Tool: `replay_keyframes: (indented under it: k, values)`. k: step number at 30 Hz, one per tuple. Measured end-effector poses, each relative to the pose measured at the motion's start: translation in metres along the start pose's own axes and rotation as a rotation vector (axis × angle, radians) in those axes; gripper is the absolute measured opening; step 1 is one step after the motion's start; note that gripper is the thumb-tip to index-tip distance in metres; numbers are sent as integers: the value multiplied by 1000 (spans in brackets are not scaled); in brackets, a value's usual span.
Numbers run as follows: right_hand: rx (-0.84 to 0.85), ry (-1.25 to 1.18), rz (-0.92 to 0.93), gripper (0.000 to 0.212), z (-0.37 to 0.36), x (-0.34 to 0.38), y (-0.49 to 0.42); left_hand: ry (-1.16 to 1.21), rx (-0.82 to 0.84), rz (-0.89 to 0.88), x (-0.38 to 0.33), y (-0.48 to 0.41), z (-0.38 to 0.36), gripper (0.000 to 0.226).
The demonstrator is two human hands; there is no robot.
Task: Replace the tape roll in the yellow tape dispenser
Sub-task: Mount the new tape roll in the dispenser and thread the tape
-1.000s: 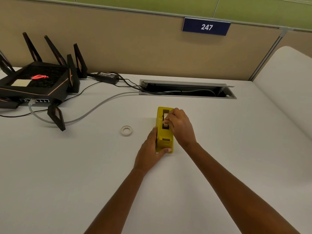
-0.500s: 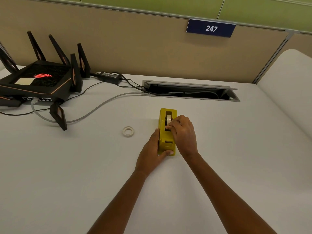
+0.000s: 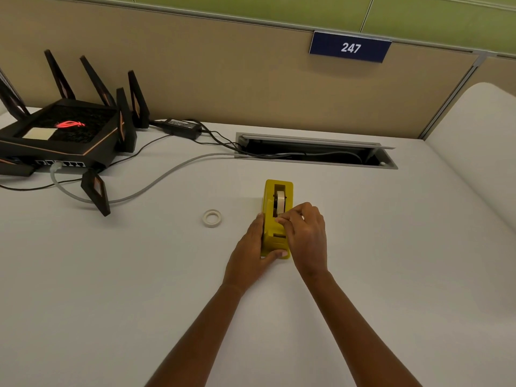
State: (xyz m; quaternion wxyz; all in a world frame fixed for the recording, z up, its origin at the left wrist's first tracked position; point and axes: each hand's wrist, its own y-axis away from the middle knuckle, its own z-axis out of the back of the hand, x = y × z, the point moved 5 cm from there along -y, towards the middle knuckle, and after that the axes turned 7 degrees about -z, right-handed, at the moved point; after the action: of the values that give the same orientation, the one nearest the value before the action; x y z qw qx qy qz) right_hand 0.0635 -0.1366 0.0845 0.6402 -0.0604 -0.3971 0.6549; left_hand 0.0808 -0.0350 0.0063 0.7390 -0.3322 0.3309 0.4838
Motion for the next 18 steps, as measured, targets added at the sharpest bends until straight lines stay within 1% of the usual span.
replay_keyframes:
  k: [9,18]
  values:
    - [-18,-7,-44,13,7,4,11,11,7,-7,-2,2,0,83]
    - [-21,-41,-92,9,12,6,25,16,-3,-2,-4,3,1,81]
